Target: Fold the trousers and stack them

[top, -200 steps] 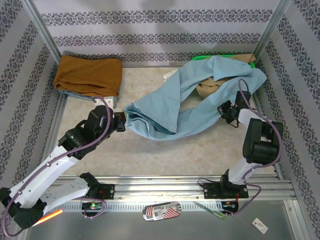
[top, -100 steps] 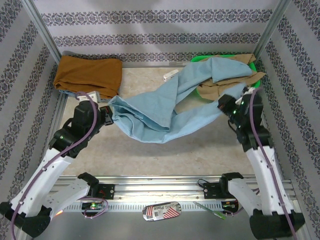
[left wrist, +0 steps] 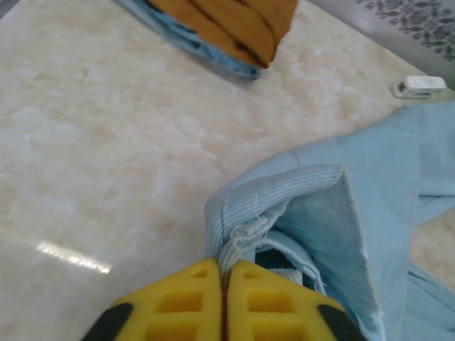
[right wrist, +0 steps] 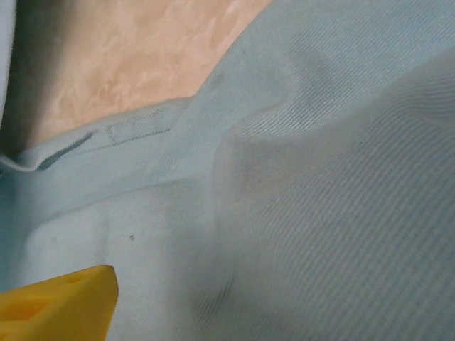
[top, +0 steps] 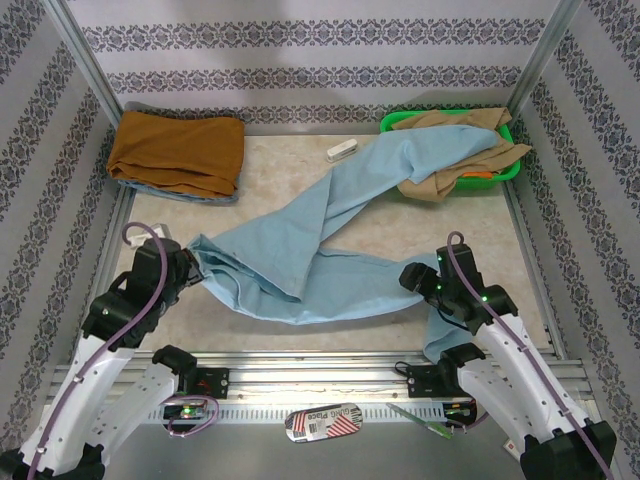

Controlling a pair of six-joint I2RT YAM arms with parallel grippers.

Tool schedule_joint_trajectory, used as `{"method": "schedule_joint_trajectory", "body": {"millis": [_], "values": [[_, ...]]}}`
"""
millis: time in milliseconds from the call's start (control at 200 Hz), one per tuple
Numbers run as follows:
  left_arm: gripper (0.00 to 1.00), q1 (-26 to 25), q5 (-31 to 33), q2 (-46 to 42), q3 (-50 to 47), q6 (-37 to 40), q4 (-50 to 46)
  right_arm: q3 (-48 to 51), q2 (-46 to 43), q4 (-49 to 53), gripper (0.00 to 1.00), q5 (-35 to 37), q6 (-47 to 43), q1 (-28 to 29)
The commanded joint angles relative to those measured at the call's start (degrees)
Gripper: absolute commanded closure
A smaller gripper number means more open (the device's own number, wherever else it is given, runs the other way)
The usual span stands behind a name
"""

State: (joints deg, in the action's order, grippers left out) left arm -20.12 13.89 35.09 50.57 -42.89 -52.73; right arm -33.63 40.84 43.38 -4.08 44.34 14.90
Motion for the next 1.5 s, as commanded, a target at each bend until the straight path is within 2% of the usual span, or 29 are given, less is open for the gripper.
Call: {"method": "schedule_joint_trajectory", "body": {"millis": [0,30,70,135,160,250,340,405,460,565,669,774,824,924,994,1054,1089,1219,1399,1444,1494], "values": [[0.79,1.1,4.5,-2.7,-0.4,-3.2,-4.8,-6.4,0.0,4.3,0.14,-0.7,-4.2,0.4],[0.72,1.1,4.8,-3.1,-0.4,-3.1,-4.8,-7.7,0.3,4.1,0.13,-0.3,-4.5,0.4],[0.58,1.2,5.2,-3.1,0.0,-2.8,-4.6,-9.3,0.8,3.2,0.11,0.5,-4.7,0.3],[0.28,1.1,5.3,-2.1,1.3,-2.2,-4.0,-11.7,3.0,0.7,0.09,1.0,-4.9,0.0],[0.24,1.2,5.0,-1.6,1.9,-1.8,-3.8,-12.8,4.1,-0.6,0.09,1.0,-4.8,-0.1],[0.19,1.2,-0.4,1.5,3.4,1.4,-0.2,-16.5,10.6,-5.6,0.08,1.9,-4.2,-0.4],[0.21,0.9,-9.2,7.6,3.5,2.8,4.3,-20.9,18.3,-10.6,0.07,1.9,-3.9,-1.0],[0.21,-1.6,-13.5,13.4,2.1,3.0,8.5,-24.4,23.8,-12.7,0.09,0.3,-3.4,-2.2],[0.21,-6.0,-11.1,18.5,1.9,3.0,10.0,-27.7,27.7,-12.9,0.09,-0.6,-3.3,-3.3],[0.20,-17.6,-5.0,29.0,3.9,4.2,12.5,-29.9,31.2,-14.9,0.08,-1.7,-2.7,-3.9],[0.18,-25.4,-3.3,40.7,7.2,5.3,14.9,-30.4,37.1,-18.0,0.07,-2.2,-1.9,-5.7],[0.14,-29.6,-2.5,50.7,10.8,7.1,14.9,-31.8,45.9,-23.3,0.07,-5.8,-0.6,-8.9],[0.06,-30.1,-4.3,54.1,11.4,8.4,15.8,-33.6,50.6,-25.5,0.07,-7.9,0.3,-9.9],[0.05,-30.5,-6.2,58.4,11.4,9.8,17.2,-39.9,59.3,-27.6,0.13,-12.5,0.8,-10.5],[0.09,-30.6,-5.6,60.0,10.7,9.8,17.6,-44.2,63.5,-27.3,0.19,-13.3,0.5,-9.8],[0.16,-30.6,-3.5,60.8,10.1,9.2,16.6,-46.9,66.3,-26.6,0.24,-13.4,0.6,-9.3],[0.23,-30.6,-2.7,61.0,9.4,8.9,16.6,-47.7,67.5,-26.7,0.28,-13.4,0.9,-9.1],[0.51,-30.3,-1.7,60.3,7.1,8.6,17.2,-49.0,70.3,-27.7,0.51,-13.7,2.5,-8.6],[1.00,-28.8,-0.3,57.9,7.7,9.9,14.7,-49.8,71.1,-28.8,0.91,-14.2,3.6,-7.8],[1.00,-28.3,0.3,56.5,8.2,10.3,13.7,-49.6,70.2,-29.1,0.98,-13.7,3.6,-7.5],[1.00,-27.5,0.5,54.1,8.5,11.2,12.8,-49.0,68.5,-29.7,1.00,-13.0,3.3,-7.2]]}}
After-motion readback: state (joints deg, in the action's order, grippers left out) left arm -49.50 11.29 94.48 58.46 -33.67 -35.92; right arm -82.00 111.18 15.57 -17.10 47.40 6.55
